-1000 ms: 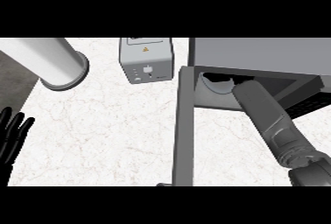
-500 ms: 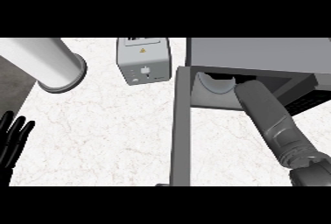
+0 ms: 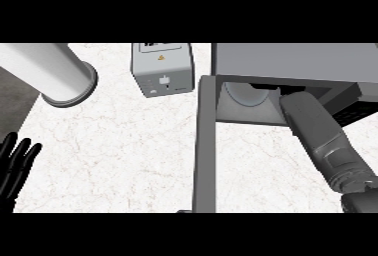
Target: Pick up the milk, place it into the microwave and close the microwave
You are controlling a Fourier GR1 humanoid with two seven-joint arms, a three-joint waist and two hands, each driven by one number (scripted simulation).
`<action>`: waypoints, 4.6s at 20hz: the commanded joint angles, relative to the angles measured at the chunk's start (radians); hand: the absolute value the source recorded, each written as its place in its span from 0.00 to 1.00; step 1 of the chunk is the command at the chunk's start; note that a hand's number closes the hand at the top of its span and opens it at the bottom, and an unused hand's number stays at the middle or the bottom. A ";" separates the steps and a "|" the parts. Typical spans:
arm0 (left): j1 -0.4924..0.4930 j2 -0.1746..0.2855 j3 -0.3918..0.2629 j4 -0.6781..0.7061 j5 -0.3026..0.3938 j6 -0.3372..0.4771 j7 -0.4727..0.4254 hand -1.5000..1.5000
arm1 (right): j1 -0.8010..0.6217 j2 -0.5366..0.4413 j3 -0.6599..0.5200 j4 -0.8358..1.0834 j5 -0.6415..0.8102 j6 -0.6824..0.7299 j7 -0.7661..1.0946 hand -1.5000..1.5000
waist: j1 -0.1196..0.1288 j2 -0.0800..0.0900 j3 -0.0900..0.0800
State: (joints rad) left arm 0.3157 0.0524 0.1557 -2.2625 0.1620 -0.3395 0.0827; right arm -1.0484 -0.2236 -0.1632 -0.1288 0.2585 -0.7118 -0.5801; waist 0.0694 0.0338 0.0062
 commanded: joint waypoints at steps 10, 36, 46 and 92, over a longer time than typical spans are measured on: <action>0.053 -0.051 -0.058 -0.090 -0.035 0.031 0.044 0.00 | 0.042 -0.067 -0.086 -0.045 -0.087 0.246 -0.085 0.00 | -0.027 -0.020 -0.004; 0.042 -0.051 -0.101 0.008 -0.079 0.056 -0.025 0.00 | 0.488 0.157 -0.069 -0.293 -0.194 0.533 -0.183 0.00 | -0.091 -0.040 -0.007; 0.126 -0.002 -0.240 -0.039 0.016 -0.108 0.024 0.00 | 0.791 0.157 -0.030 -0.509 -0.277 0.786 -0.252 0.00 | -0.084 -0.039 -0.007; -0.826 -0.052 -1.127 1.059 -0.035 0.571 -0.053 1.00 | 1.620 0.028 0.173 -1.634 -0.487 1.103 -0.202 0.00 | -0.178 -0.020 -0.009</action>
State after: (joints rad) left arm -0.4540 0.0072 -0.8639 -1.3147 0.0424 0.1443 0.0450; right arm 0.5581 -0.1742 -0.0074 -1.6763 -0.2073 0.3418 -0.7880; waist -0.0816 0.0047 -0.0047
